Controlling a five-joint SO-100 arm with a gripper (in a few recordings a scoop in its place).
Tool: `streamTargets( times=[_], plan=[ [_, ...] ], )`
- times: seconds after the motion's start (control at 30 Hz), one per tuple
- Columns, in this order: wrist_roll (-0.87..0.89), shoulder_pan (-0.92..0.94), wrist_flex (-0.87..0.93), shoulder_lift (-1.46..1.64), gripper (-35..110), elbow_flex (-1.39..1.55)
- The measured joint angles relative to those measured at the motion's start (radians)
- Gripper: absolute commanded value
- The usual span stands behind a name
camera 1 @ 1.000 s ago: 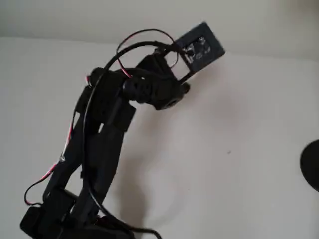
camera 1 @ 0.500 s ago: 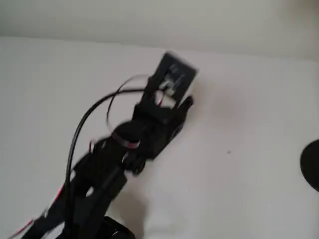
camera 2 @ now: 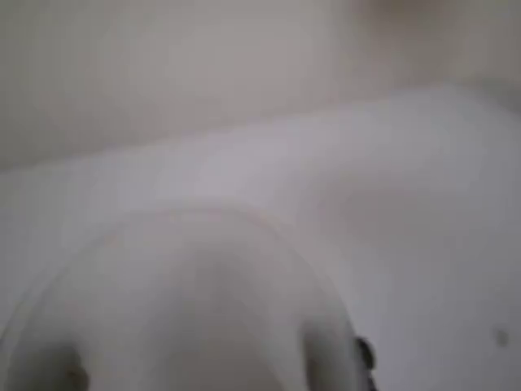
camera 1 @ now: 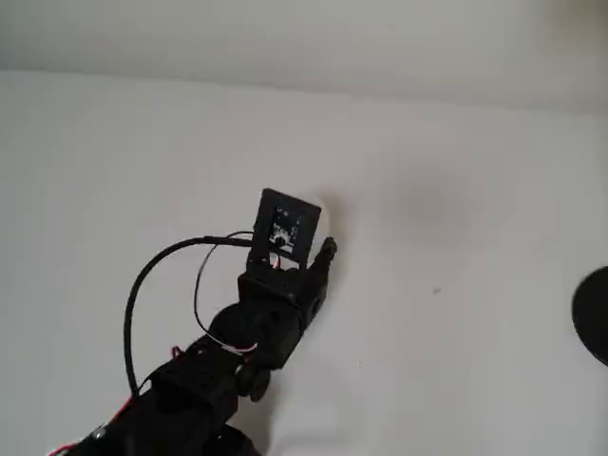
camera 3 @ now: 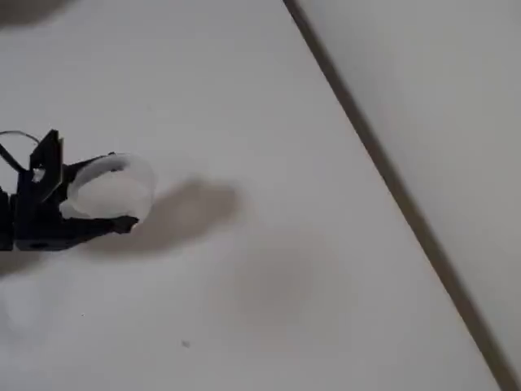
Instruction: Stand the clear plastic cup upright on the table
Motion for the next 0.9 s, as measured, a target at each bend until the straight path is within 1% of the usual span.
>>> streamTargets(
  times=[0.1,0.23,0.27,0.43,0.53,0.6,0.7,0.77,0.9],
  plan=[
    [0.0,0.0,-0.202,-0.167,14,0.0],
    [0.0,0.0,-0.422,-0.385,16,-0.003],
    [-0.002,0.0,-0.505,-0.456,16,-0.008],
    [-0.031,0.005,-0.881,-0.897,18,-0.115],
    [-0.048,0.017,-1.029,-1.143,20,-0.195],
    [-0.054,0.023,-1.088,-1.276,21,-0.259],
    [-0.061,0.023,-1.146,-1.391,24,-0.334],
    [-0.064,0.028,-1.175,-1.439,29,-0.374],
    [-0.069,0.04,-1.207,-1.505,33,-0.44]
  ],
)
